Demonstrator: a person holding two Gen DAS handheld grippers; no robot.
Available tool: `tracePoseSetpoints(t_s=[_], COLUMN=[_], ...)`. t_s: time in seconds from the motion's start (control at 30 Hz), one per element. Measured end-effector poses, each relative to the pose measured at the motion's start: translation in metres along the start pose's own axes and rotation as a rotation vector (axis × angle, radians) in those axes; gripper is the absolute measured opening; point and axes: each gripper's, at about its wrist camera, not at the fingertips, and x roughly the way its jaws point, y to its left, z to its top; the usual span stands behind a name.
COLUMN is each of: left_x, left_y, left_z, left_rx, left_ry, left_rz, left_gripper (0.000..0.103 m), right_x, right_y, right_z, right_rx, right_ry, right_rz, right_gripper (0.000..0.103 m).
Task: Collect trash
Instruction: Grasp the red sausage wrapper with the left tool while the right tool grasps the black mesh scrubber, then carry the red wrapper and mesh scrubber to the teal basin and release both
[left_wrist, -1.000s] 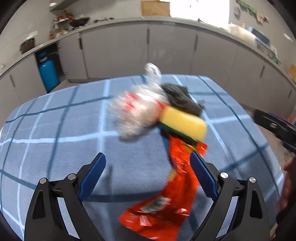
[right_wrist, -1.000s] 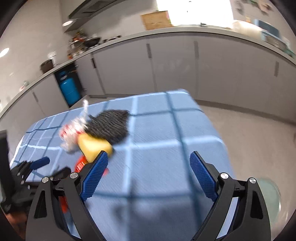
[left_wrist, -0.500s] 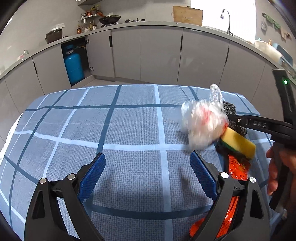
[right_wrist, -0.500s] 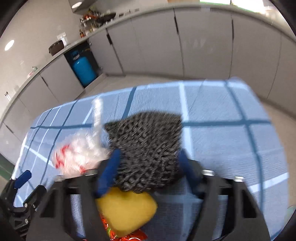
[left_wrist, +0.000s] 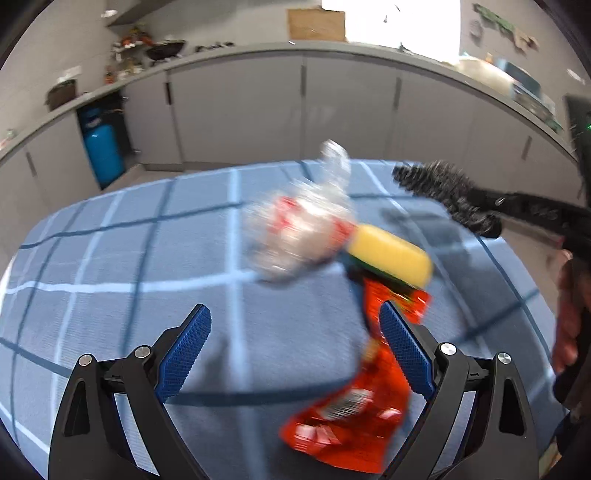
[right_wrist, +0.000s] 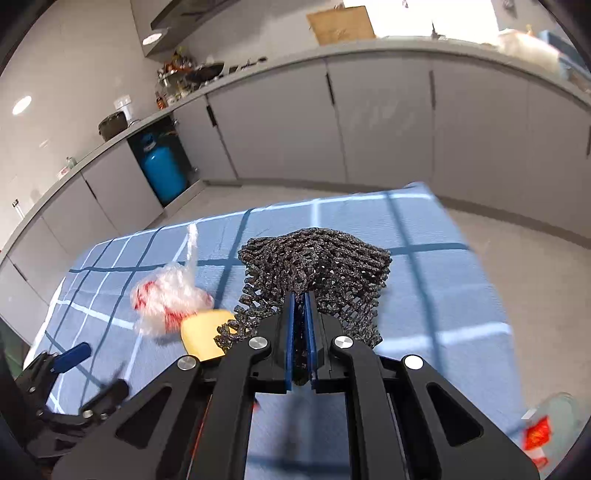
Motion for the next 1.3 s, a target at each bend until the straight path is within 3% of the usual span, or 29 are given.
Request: tracePoseSetpoints(t_s=[0.23, 0.37, 0.5, 0.67, 0.93, 1.1, 1.3], left_x=[0.022, 0.037, 0.034, 0.020, -0.042, -0.066, -0.058], left_y=[-0.036, -0.048, -0.055, -0.045, -0.028, -0.050, -0.124], left_z=[-0.013, -0.018, -0.020, -0.026, -0.021, 0.003, 0.020], left_rx=[0.060, 0.078, 0.106, 0.106, 0.099, 0.117, 0.199], left_ry=[0.082, 0.141, 0.144, 0.155, 0.025, -0.063, -0.075], left_rz=[-0.056, -0.096, -0.130, -0.118, -0.049, -0.105, -0.240], left_gripper=[0.089, 0.057, 0.034, 0.032, 0.031, 0.031, 0.031], right_x=[-0.063, -0.077, -0.079, -0.088, -0.117, -0.143, -0.176], right_y=[-0.029, -0.036, -0.040, -0.042, -0.054, -0.078, -0.122], right_z=[-0.044, -0.068, -0.078, -0.082, -0.087, -0.096, -0.116], right_rx=[0.070, 0.096, 0.104, 0.092, 0.089, 0.108, 0.170], right_ry=[-0.031, -0.015, -0.002, -0.020, -0.064, -0.085, -0.099], right_rz=[-0.030, -0.034, -0.044, -0.059, -0.109, -0.165, -0.272], right_gripper=[0.008, 0.008, 0.008, 0.008, 0.008, 0.008, 0.008])
